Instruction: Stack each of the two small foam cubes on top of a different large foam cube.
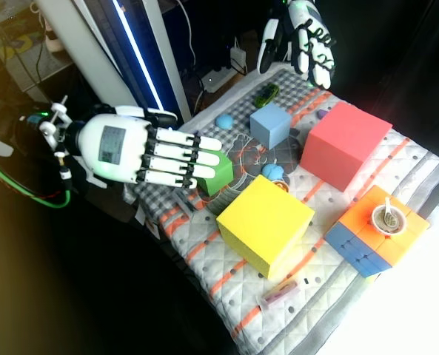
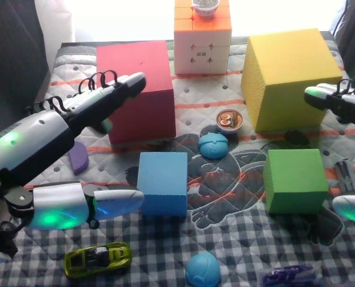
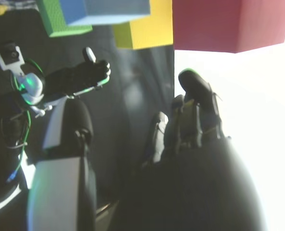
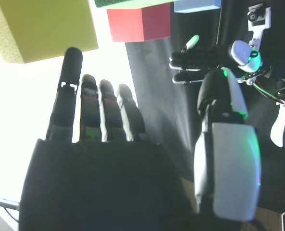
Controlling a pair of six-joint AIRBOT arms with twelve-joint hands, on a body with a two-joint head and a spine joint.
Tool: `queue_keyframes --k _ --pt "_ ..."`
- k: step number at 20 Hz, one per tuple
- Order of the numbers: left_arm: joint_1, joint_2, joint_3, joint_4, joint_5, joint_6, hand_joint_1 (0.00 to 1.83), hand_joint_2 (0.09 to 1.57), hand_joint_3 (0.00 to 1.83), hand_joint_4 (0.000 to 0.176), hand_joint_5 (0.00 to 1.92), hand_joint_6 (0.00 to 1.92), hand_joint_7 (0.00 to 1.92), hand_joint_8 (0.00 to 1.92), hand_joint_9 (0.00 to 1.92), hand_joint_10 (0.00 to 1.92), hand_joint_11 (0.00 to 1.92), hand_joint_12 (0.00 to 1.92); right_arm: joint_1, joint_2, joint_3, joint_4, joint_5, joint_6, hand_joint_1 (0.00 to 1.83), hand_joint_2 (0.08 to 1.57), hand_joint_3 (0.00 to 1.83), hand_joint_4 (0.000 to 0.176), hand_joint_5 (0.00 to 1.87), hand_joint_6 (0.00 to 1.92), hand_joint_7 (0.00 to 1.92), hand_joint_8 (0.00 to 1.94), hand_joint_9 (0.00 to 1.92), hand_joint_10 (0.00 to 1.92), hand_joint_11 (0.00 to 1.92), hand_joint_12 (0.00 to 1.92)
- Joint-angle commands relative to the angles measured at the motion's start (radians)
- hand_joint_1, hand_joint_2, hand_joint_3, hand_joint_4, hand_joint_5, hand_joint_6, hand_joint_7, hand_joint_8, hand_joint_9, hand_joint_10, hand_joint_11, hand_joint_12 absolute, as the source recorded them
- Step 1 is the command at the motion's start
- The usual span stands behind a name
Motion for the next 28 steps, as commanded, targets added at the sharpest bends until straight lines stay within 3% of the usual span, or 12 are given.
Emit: queue_keyframes --k 1,4,5,8,13,16,18,21,22,24,25,28 --pt "-0.014 -0.004 0.004 0.013 -0.103 -0.004 0.64 1.09 0.02 0.096 0.00 0.00 0.00 0.00 0.00 0.00 0.00 0.00 0.015 0.007 -0.002 0.008 0.111 0.003 0.56 1.02 0.03 0.000 0.00 0.00 0.00 0.00 0.00 0.00 0.00 0.94" --pt "-0.025 -0.024 0.013 0.014 -0.075 -0.004 0.64 1.06 0.00 0.101 0.00 0.00 0.00 0.00 0.00 0.00 0.00 0.00 0.015 0.002 0.000 0.008 0.100 0.003 0.52 1.04 0.01 0.000 0.00 0.00 0.00 0.00 0.00 0.00 0.00 1.19" --pt "-0.031 -0.031 0.018 0.015 -0.063 -0.004 0.64 1.05 0.00 0.077 0.00 0.00 0.00 0.00 0.00 0.00 0.00 0.00 0.015 -0.001 0.002 0.008 0.098 0.003 0.50 1.04 0.00 0.000 0.00 0.00 0.00 0.00 0.00 0.00 0.00 0.98" --pt "-0.059 -0.063 0.041 0.015 0.004 -0.004 0.63 1.04 0.00 0.065 0.00 0.00 0.00 0.00 0.00 0.00 0.00 0.00 0.027 -0.018 0.014 0.009 0.071 0.003 0.47 1.04 0.00 0.000 0.00 0.00 0.00 0.00 0.00 0.00 0.00 0.54" --pt "-0.105 -0.122 0.091 0.014 0.155 -0.004 0.72 1.00 0.00 0.109 0.00 0.00 0.00 0.00 0.00 0.00 0.02 0.01 0.071 -0.069 0.054 0.009 -0.036 0.003 0.53 1.02 0.00 0.000 0.00 0.00 0.00 0.00 0.04 0.03 0.00 1.27" --pt "-0.118 -0.143 0.111 0.010 0.204 -0.001 0.79 0.97 0.01 0.085 0.00 0.00 0.00 0.00 0.00 0.00 0.00 0.67 0.088 -0.096 0.075 0.009 -0.085 0.003 0.56 1.02 0.00 0.000 0.00 0.00 0.00 0.00 0.06 0.09 0.00 1.32" --pt "-0.131 -0.161 0.123 -0.002 0.243 0.027 0.83 0.97 0.00 0.083 0.00 0.00 0.00 0.00 0.00 0.00 0.00 0.77 0.097 -0.116 0.092 0.009 -0.121 0.003 0.55 1.02 0.00 0.000 0.00 0.00 0.00 0.00 0.01 0.10 0.00 1.01" --pt "-0.154 -0.201 0.145 -0.029 0.288 0.074 0.89 0.98 0.00 0.083 0.00 0.00 0.00 0.00 0.02 0.01 0.00 0.98 0.125 -0.157 0.126 0.008 -0.190 0.003 0.63 1.01 0.00 0.000 0.00 0.00 0.00 0.00 0.04 0.13 0.00 0.91" --pt "-0.160 -0.213 0.156 -0.032 0.300 0.074 0.93 0.97 0.00 0.052 0.00 0.00 0.03 0.01 0.07 0.03 0.00 1.22 0.134 -0.170 0.137 0.008 -0.208 0.003 0.65 1.02 0.00 0.000 0.00 0.00 0.04 0.01 0.06 0.15 0.00 0.87" --pt "-0.166 -0.234 0.175 -0.050 0.319 0.078 1.02 1.02 0.00 0.013 0.11 0.01 0.17 0.02 0.04 0.56 0.00 1.55 0.148 -0.189 0.152 0.007 -0.234 0.003 0.70 1.07 0.01 0.000 0.03 0.01 0.17 0.04 0.13 0.19 0.00 0.97" --pt "-0.168 -0.241 0.181 -0.056 0.322 0.078 1.10 1.05 0.00 0.000 0.24 0.04 0.28 0.04 0.10 0.73 0.00 1.60 0.151 -0.196 0.157 0.007 -0.238 0.003 0.86 1.09 0.00 0.000 0.16 0.17 0.34 0.09 0.18 0.48 0.00 1.28" --pt "-0.179 -0.247 0.180 -0.058 0.317 0.100 1.26 1.17 0.01 0.000 0.43 0.33 0.47 0.14 0.17 1.03 0.04 1.70 0.160 -0.199 0.161 0.006 -0.239 0.003 1.28 1.19 0.01 0.000 0.23 1.40 0.70 1.30 0.49 1.46 0.26 1.85"
